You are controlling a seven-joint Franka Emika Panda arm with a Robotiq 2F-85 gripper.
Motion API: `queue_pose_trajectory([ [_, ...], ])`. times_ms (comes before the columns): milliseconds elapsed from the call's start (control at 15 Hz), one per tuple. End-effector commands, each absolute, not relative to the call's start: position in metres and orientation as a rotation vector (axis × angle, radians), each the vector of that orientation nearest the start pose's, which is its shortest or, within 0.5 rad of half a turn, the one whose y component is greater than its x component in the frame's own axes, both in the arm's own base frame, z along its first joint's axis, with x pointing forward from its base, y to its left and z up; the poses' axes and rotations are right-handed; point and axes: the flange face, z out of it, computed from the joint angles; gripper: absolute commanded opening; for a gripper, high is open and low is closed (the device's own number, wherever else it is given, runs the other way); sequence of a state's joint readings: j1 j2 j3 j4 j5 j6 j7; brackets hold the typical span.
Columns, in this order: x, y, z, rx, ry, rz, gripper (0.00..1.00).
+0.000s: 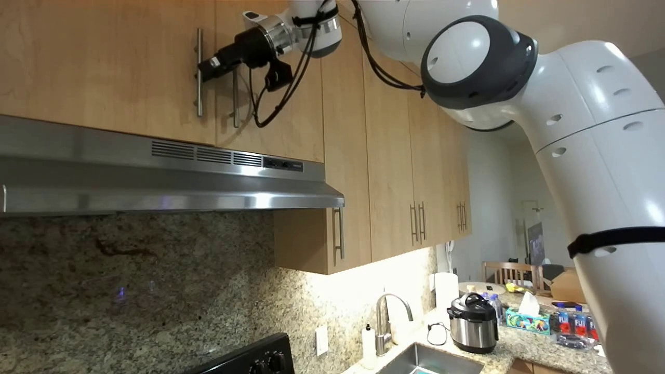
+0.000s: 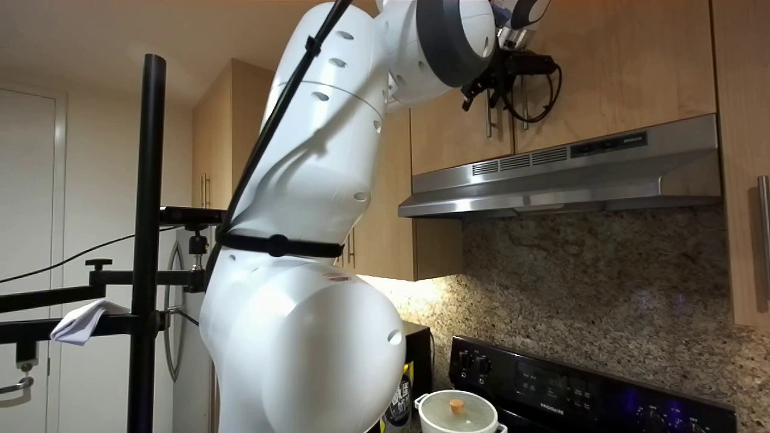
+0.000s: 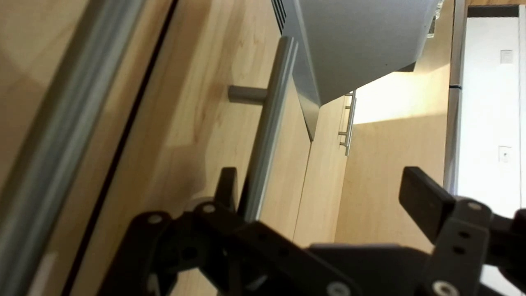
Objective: Open the top left drawer.
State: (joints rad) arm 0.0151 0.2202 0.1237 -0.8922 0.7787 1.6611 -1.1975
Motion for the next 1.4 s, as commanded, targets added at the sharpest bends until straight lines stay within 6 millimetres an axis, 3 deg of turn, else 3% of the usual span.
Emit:
queue_pose_trajectory([
  [0,0.526,0.152,0.861,-1.816,-1.689,-1.181,1.00],
  [400,0.493,0.167,0.871,-1.946,-1.684,-1.336,1.00],
  [1000,0.453,0.183,0.866,-2.055,-1.628,-1.419,1.00],
  [1333,0.431,0.207,0.865,-2.233,-1.542,-1.495,1.00],
])
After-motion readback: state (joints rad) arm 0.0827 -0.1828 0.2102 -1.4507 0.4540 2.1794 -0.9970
